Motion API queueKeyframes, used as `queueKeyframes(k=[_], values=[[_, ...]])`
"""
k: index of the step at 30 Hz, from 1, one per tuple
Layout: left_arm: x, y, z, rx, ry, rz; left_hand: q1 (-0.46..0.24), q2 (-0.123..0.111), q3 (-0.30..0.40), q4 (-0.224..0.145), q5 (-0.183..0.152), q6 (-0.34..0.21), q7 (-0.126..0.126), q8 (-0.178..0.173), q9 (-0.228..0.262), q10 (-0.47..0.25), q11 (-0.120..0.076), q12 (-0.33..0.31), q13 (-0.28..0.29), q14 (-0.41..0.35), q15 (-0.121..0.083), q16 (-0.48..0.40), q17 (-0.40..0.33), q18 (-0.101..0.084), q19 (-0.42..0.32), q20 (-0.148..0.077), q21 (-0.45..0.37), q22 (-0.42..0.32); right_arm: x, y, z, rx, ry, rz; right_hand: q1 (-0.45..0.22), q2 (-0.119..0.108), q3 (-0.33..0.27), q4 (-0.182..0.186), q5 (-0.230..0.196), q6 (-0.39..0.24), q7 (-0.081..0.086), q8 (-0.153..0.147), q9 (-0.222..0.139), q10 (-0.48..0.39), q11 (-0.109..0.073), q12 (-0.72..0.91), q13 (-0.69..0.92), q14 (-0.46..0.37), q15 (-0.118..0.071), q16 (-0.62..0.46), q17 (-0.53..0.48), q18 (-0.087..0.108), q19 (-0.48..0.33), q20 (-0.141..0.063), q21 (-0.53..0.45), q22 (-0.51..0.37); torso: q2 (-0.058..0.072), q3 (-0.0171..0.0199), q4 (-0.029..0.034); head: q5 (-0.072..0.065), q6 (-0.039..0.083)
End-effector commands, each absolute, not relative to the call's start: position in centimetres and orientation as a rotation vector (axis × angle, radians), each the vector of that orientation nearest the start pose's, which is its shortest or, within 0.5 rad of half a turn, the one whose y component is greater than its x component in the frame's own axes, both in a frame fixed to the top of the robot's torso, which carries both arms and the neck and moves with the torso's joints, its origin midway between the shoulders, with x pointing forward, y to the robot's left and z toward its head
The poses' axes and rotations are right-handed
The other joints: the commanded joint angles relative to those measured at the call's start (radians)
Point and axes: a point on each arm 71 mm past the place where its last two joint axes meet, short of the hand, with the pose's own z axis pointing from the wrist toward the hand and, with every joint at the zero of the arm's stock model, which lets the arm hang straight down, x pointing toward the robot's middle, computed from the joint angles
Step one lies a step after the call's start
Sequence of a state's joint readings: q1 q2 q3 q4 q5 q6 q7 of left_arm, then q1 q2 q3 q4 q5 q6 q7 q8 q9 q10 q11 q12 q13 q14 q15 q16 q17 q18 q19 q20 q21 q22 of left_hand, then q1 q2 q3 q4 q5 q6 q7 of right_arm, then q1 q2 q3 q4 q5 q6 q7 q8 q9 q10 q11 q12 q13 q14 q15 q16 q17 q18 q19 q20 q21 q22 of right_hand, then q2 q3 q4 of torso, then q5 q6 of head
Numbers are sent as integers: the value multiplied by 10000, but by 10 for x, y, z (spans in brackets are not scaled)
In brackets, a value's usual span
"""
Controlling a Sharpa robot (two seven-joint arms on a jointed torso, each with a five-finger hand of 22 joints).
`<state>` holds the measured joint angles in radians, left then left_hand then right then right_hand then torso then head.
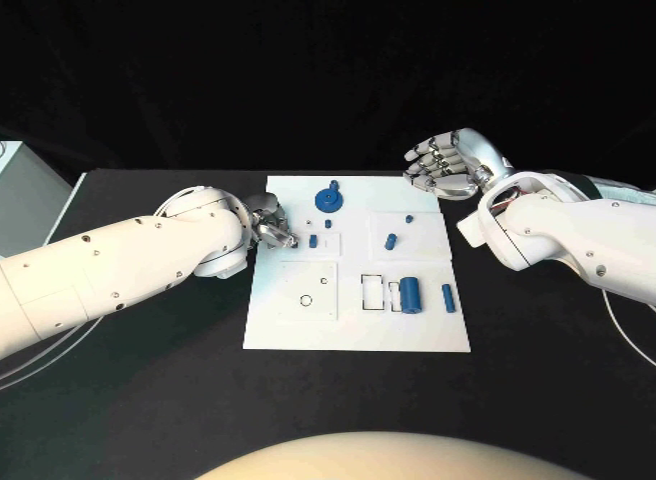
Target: Assemble the parts on the task board
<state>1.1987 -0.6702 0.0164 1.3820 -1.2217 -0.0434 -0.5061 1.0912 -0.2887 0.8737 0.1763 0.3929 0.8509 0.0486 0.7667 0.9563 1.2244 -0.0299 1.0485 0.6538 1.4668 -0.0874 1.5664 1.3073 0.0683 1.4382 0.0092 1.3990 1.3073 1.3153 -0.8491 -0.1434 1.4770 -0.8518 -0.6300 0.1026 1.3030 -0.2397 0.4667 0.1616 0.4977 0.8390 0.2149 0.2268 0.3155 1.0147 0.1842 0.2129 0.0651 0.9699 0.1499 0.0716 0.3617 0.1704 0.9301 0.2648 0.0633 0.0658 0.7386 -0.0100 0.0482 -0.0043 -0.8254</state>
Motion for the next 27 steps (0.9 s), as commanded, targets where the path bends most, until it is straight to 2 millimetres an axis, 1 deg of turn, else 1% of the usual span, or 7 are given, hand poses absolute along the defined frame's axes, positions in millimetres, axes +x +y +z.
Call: queueKeyframes(k=[1, 10, 14, 17, 19, 22, 27], values=[[514, 172, -208, -1682, 20894, -4034, 334, 270, 1315, -1283, 24, 70, -32, 26, 9, 39, -13, 46, -9, 1040, -15, 44, 2635, -90, 60, 25, 52, 451, 505, -230, -152, 3617, 14262, 8875, -67, -13, -11, 74, 59, 94, 291, -36, -10, -24, 3, -43, -11, 0, 49, 15, -13, 144, -23, 33, 16, -9, 5, 4, -4, 2, 10], [514, 172, -209, -1761, 21013, -4070, 280, 224, 1289, -1237, -18, 63, -25, 16, -7, 36, -2, 13, -53, 1040, -7, 44, 2635, -83, 43, 31, 33, 428, 505, -230, -152, 3620, 14263, 8875, -67, -13, -11, 74, 59, 94, 291, -36, -10, -24, 3, -43, -11, 0, 49, 15, -13, 144, -23, 33, 16, -9, -1, 13, -6, 10, -1], [514, 174, -210, -1922, 21087, -4140, 44, 83, 935, -1002, -134, -23, -75, -27, -47, 66, -18, -41, -126, 1040, 6, 44, 2635, -70, 0, 64, -22, 375, 505, -230, -152, 3626, 14267, 8868, -67, -13, -11, 74, 59, 94, 291, -36, -10, -24, 3, -43, -11, 0, 49, 15, -13, 144, -23, 33, 16, -9, -1, 13, -6, 10, -1], [514, 174, -210, -2041, 21102, -4184, -190, 33, 502, -667, -142, 28, -167, -87, -153, 47, -74, -69, -163, 1038, -39, 41, 2630, -62, -16, 50, -62, 345, 505, -230, -152, 3624, 14268, 8873, -63, -15, -8, 77, 67, 101, 291, -42, -13, -23, 3, -43, -11, -1, 50, 15, -26, 143, -25, 34, 15, -9, 3, 13, -13, 12, 4], [514, 175, -210, -2106, 21103, -4210, -293, 24, 347, -522, -160, 74, -177, -122, -214, 42, -85, -65, -164, 1034, -51, 33, 2617, -61, -16, 39, -72, 339, 505, -230, -152, 3624, 14270, 8874, -63, -15, -8, 77, 67, 101, 291, -42, -13, -23, 3, -43, -11, -1, 50, 15, -26, 143, -25, 34, 15, -9, 1, 12, -14, 11, 4], [514, 175, -210, -2166, 21098, -4240, -404, 3, 190, -380, -166, 123, -187, -153, -272, 47, -89, -45, -141, 1030, -56, 27, 2607, -61, -13, 31, -81, 334, 505, -230, -152, 3625, 14273, 8872, -63, -15, -8, 77, 67, 101, 291, -42, -13, -23, 3, -43, -11, -1, 50, 15, -26, 143, -25, 34, 15, -9, 7, 5, -2, -7, 3], [515, 175, -210, -2254, 21054, -4270, -559, -18, -39, -213, -168, 176, -192, -199, -349, 40, -92, -28, -125, 1029, -60, 25, 2604, -63, -3, 26, -85, 337, 505, -230, -152, 3625, 14279, 8870, -63, -15, -8, 77, 67, 101, 291, -42, -13, -23, 3, -43, -11, -1, 50, 15, -26, 143, -25, 34, 15, -9, 5, 7, -2, -7, 7]])
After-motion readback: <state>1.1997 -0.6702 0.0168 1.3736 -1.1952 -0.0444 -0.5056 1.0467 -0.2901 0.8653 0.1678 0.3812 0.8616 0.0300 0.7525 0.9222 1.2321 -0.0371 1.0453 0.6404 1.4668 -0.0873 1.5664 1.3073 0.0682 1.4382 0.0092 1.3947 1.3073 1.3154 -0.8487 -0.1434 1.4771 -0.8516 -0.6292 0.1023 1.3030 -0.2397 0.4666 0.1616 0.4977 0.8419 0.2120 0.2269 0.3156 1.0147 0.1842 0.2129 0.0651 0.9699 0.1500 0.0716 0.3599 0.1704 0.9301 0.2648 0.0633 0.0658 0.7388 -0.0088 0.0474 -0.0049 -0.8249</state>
